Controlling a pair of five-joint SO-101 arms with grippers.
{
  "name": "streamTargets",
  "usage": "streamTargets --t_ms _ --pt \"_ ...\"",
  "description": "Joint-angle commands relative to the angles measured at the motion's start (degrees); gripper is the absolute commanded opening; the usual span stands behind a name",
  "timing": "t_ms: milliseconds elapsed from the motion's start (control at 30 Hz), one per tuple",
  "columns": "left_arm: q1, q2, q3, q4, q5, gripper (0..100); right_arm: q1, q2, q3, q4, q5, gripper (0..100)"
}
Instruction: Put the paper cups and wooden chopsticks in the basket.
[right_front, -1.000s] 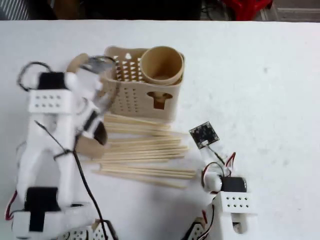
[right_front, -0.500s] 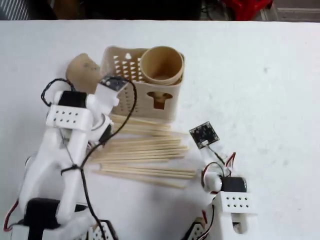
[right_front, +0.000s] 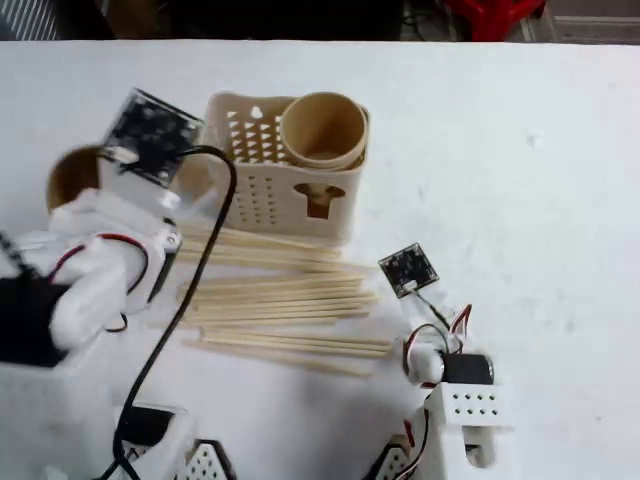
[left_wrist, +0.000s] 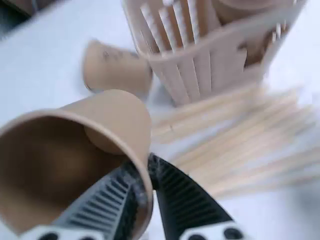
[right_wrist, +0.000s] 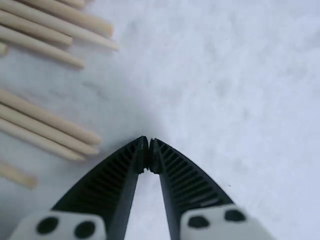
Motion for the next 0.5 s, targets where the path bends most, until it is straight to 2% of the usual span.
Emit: streamTargets --t_ms 0,300,467 --pt "1.45 4.97 -14.07 -2.9 6.24 2 0.48 0.22 -0.44 -1.01 0.44 1.7" --pt "17.01 30.64 -41.85 -5.36 7.91 2 0.57 -8.66 2.64 -0.31 0.44 1.7" --pt "20.79 45.85 -52.13 -3.6 10.99 2 0.57 -17.1 6.15 1.1 0.44 1.8"
